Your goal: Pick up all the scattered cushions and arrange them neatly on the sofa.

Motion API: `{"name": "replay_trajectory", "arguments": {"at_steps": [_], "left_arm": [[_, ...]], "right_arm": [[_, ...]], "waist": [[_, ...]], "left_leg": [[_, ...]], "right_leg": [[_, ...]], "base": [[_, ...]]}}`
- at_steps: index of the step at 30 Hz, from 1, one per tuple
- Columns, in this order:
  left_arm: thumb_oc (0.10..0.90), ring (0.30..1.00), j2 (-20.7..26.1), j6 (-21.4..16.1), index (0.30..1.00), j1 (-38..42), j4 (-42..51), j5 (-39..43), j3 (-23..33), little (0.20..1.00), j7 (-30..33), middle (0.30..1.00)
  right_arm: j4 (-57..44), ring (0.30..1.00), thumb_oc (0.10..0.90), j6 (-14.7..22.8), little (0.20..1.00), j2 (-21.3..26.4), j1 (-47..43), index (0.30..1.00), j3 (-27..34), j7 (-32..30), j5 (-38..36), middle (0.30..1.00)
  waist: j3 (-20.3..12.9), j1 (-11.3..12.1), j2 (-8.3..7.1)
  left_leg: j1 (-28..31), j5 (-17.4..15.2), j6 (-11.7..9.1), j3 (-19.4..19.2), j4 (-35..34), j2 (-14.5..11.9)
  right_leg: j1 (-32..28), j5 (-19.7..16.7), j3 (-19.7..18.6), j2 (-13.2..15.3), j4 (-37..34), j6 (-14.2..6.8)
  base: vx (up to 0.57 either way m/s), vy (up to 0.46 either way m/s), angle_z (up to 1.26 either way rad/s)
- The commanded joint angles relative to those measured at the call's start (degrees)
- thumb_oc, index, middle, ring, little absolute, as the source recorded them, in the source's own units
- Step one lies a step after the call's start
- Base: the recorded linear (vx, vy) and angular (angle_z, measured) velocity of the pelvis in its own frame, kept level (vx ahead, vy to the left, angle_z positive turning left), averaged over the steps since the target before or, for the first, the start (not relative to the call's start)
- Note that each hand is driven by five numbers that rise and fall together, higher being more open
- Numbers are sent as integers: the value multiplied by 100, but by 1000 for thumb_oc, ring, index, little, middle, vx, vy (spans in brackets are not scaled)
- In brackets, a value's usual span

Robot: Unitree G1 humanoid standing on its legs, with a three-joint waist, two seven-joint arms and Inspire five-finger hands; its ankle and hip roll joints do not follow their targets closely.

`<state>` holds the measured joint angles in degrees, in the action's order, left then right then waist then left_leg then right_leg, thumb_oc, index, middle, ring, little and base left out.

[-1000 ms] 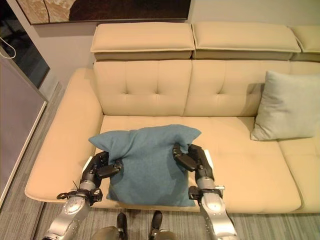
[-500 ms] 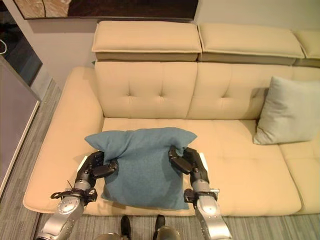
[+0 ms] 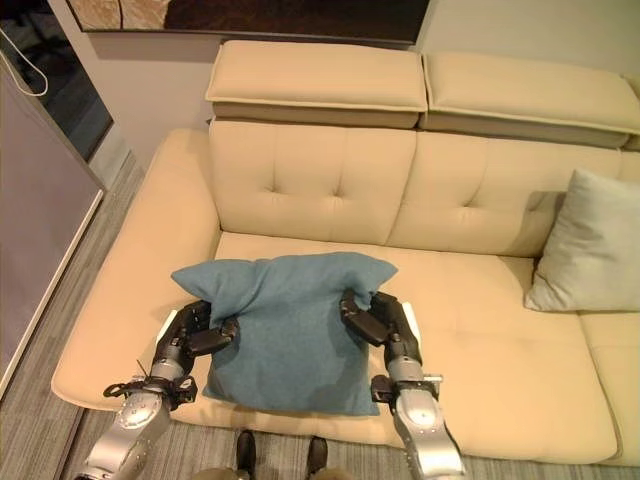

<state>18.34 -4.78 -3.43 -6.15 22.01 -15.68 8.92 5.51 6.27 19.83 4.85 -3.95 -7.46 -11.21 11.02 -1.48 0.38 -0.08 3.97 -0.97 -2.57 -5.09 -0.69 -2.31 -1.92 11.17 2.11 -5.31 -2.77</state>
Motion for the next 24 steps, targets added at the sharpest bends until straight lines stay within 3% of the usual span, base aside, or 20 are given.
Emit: {"name": "replay_trajectory", "arguments": {"at_steps": [1,6,9,13,16,19,24], "left_arm": [[400,300,-28,-838,300,897,558,-178,25,300,40,300],[400,300,-94,-999,300,2286,-106,-362,-396,300,602,300],[400,300,47,-1105,300,3733,-858,-411,-765,300,1004,300],[400,300,298,-1248,300,5175,-1741,-395,-1047,300,1402,300],[400,300,437,-1286,300,5715,-2062,-462,-1129,300,1536,300],[400,300,558,-1329,300,6736,-2719,-580,-1402,300,1811,300],[400,300,573,-1371,300,7461,-2928,-730,-1601,300,2071,300]], "right_arm": [[-678,300,400,735,300,41,-713,300,222,-298,162,300],[-165,300,400,796,300,395,-2073,300,-316,-930,657,300],[511,300,400,774,300,652,-3339,300,-754,-1256,633,300],[1397,300,400,758,300,923,-4839,300,-1167,-1634,597,300],[1786,300,400,769,300,1015,-5439,300,-1298,-1836,667,300],[2452,300,400,755,300,1221,-6440,300,-1612,-2334,985,300],[2967,300,400,694,300,1368,-7095,300,-1811,-2736,1156,300]], "waist": [[-680,-32,-202],[-421,-88,-107],[-264,-123,-55],[-290,-148,-12],[-313,-144,-4],[-312,-126,32],[-322,-105,73]], "left_leg": [[169,-622,-116,-70,9,46],[-459,-426,-143,1,9,28],[-1033,-240,-191,35,9,30],[-1636,-74,-268,40,9,37],[-1884,23,-303,37,9,53],[-2201,119,-382,34,9,48],[-2497,225,-423,68,9,82]], "right_leg": [[79,268,-19,271,31,-553],[712,133,-56,263,31,-551],[1311,-56,-145,235,31,-555],[1893,-211,-225,192,31,-583],[2118,-268,-243,191,31,-596],[2435,-307,-273,210,31,-632],[2721,-377,-257,224,31,-649]], "base": [[-15,-23,4],[-140,-18,9],[-175,11,5],[-100,29,-3],[-41,21,-9],[-36,11,-10],[-7,1,-1]]}}
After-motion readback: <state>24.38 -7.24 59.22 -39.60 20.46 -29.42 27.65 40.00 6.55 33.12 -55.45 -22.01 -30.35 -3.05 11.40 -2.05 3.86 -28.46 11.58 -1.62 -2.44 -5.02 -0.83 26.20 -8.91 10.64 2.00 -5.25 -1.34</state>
